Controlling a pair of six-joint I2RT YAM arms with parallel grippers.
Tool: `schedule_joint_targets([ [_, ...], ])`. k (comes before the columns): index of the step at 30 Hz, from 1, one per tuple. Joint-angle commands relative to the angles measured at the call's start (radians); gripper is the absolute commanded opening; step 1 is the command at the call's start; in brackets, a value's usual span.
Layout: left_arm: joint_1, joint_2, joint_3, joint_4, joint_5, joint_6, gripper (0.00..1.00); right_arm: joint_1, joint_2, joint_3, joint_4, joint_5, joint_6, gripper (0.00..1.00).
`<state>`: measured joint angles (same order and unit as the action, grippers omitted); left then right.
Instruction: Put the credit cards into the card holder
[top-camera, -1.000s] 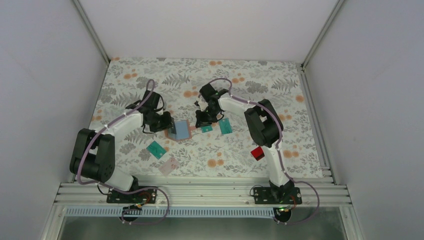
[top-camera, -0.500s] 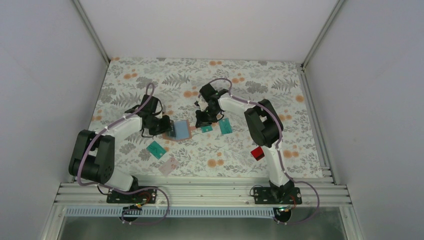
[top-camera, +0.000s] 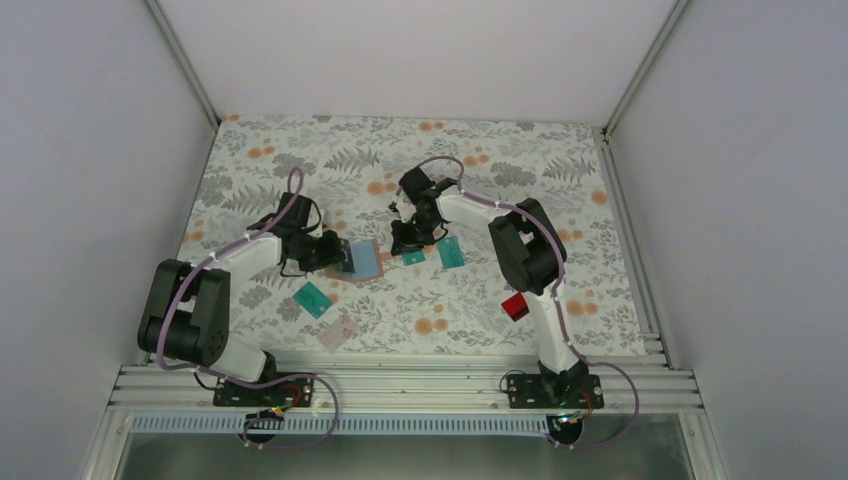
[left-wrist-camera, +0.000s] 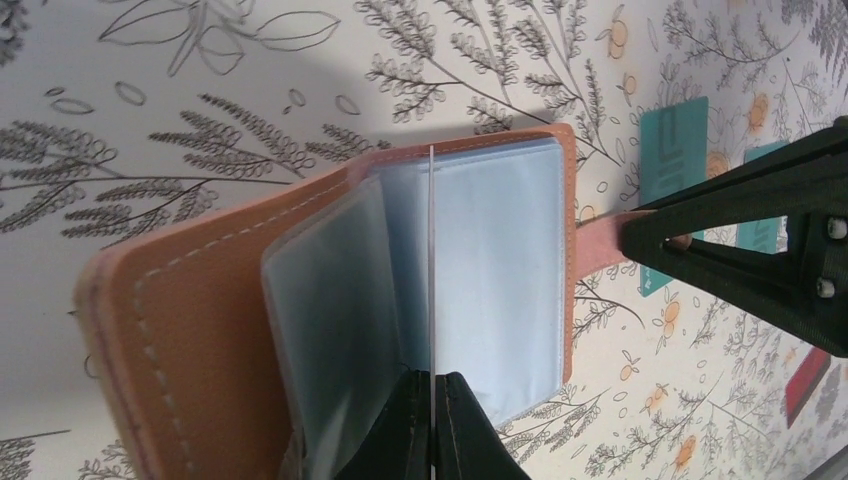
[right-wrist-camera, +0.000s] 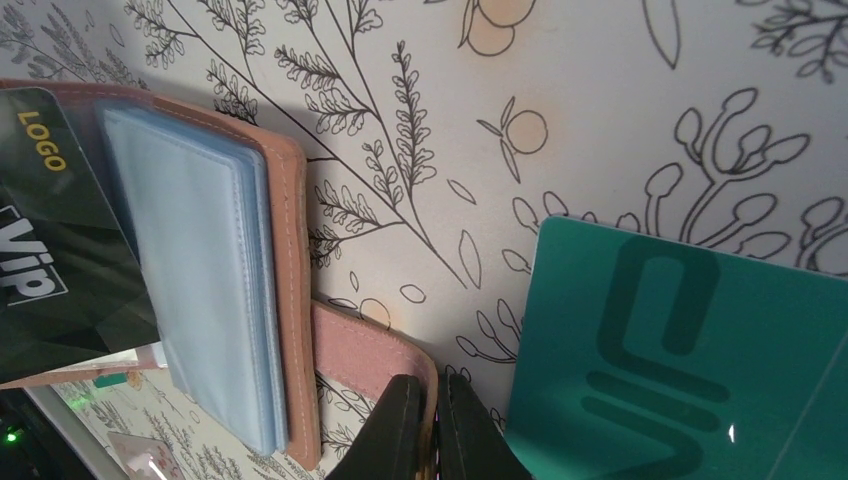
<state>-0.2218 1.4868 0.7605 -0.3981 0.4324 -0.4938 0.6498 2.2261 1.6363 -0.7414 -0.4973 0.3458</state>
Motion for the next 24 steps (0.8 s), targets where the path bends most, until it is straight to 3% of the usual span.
schedule_joint_targets([
  [1, 0.033, 0.008, -0.028, 0.016, 0.042, -0.043, 0.02, 0.008, 0.028, -0.02, -0.046, 0.038, -0.02, 0.04],
  [8, 0.07, -0.04, -0.059, 0.002, 0.061, -0.113, 0.02, 0.008, 0.026, -0.026, -0.047, 0.039, -0.018, 0.04],
  [24, 0.076, 0.031, -0.097, 0.127, 0.186, -0.139, 0.02, 0.008, 0.031, -0.038, -0.043, 0.027, -0.016, 0.04],
])
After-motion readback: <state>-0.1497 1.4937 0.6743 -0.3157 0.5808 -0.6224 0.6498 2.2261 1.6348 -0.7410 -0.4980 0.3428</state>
